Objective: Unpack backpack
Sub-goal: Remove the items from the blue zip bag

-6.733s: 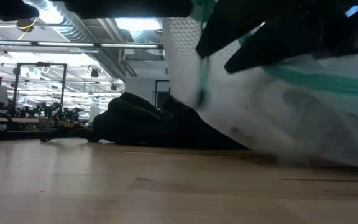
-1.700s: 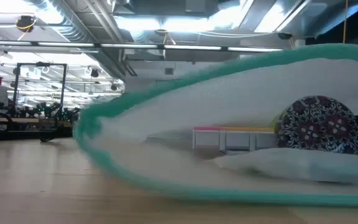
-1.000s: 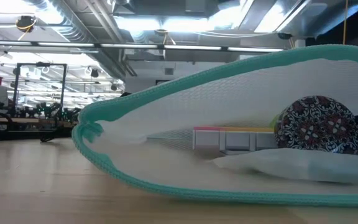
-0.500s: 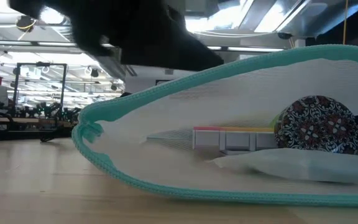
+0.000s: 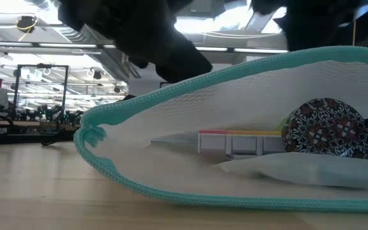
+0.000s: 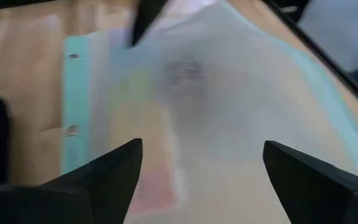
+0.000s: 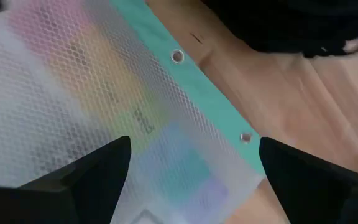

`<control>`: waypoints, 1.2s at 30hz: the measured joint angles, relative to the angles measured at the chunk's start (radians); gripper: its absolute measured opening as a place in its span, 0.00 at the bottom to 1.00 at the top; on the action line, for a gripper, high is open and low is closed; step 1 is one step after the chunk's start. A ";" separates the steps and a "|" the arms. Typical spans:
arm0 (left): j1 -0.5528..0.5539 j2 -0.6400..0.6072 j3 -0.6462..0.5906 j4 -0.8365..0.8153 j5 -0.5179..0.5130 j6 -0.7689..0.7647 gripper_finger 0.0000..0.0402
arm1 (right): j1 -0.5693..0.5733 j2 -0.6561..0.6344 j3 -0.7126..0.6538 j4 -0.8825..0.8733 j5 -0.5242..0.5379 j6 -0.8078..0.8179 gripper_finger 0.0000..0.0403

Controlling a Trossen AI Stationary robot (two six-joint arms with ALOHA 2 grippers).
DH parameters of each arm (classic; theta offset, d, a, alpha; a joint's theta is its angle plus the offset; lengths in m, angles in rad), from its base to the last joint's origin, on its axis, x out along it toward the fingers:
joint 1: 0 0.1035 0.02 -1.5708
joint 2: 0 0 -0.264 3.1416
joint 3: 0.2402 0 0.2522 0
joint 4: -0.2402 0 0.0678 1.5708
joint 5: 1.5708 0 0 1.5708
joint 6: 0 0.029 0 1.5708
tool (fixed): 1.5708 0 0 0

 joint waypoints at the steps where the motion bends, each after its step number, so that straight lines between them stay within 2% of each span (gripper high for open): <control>1: -0.010 -0.001 0.000 0.003 -0.023 0.004 0.79 | -0.025 0.000 0.000 0.009 -0.018 -0.046 0.84; 5: -0.046 -0.005 -0.001 0.033 -0.084 0.013 0.79 | -0.125 0.000 0.000 0.054 -0.079 -0.218 0.84; 10: -0.047 -0.013 -0.001 0.060 -0.086 0.014 0.79 | -0.234 -0.001 -0.001 0.117 -0.146 -0.378 0.84; 14: -0.037 -0.013 -0.053 0.142 -0.063 -0.009 0.79 | -0.301 -0.003 -0.060 0.221 -0.262 -0.468 0.84; 19: -0.037 -0.015 -0.151 0.246 -0.062 -0.063 0.79 | -0.342 -0.011 -0.196 0.254 -0.312 -0.505 0.84; 25: -0.040 -0.015 -0.212 0.302 -0.068 -0.090 0.79 | -0.378 -0.040 -0.358 0.449 -0.404 -0.526 0.84; 31: -0.040 -0.015 -0.217 0.300 -0.087 -0.083 0.79 | -0.402 -0.076 -0.451 0.609 -0.407 -0.527 0.84; 36: -0.040 -0.015 -0.217 0.299 -0.088 -0.082 0.79 | -0.406 -0.080 -0.468 0.628 -0.434 -0.550 0.82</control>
